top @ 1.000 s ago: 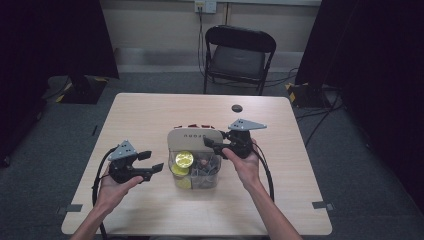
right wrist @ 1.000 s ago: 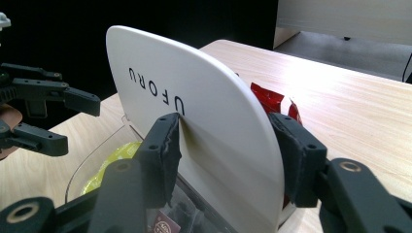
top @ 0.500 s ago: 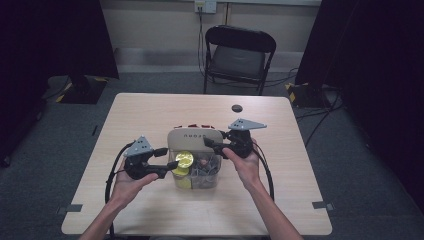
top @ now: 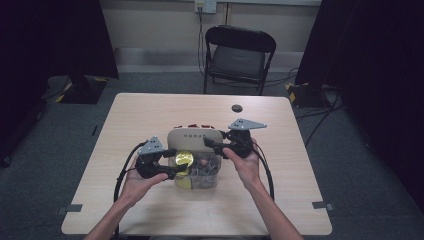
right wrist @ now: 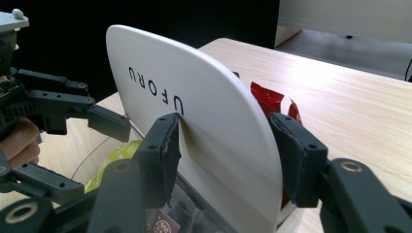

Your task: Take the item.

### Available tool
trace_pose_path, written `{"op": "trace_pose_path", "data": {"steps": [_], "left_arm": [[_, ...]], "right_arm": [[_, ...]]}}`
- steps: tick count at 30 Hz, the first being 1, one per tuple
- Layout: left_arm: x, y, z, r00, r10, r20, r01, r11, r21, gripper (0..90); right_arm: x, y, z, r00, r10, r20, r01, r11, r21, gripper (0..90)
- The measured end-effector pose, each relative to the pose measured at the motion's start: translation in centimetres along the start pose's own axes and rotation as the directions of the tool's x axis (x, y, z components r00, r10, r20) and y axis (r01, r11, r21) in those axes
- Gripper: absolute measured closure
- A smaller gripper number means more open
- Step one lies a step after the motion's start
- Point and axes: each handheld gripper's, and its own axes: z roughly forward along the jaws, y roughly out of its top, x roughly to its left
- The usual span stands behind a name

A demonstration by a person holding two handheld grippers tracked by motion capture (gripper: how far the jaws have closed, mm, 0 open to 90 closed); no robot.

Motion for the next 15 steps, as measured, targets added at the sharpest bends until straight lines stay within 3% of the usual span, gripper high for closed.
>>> {"op": "trace_pose_path", "data": {"steps": [9, 13, 15], "left_arm": [[-0.4, 0.0, 1.2, 0.9996, 0.029, -0.003, -0.029, 0.9987, 0.041, 30.1], [-0.6, -0.1, 1.6, 0.9998, 0.021, 0.002, -0.021, 0.9989, 0.041, 30.6], [-0.6, -0.1, 1.7, 0.9991, 0.042, -0.003, -0.042, 0.9979, 0.048, 31.2]], "right_arm": [[0.0, 0.0, 0.0, 1.0000, 0.000, 0.000, 0.000, 1.000, 0.001, 46.5], [0.0, 0.0, -0.1, 1.0000, 0.001, -0.001, -0.001, 1.000, 0.002, 46.5], [0.0, 0.0, -0.1, 1.0000, 0.001, -0.003, -0.001, 1.000, 0.002, 46.5]]}}
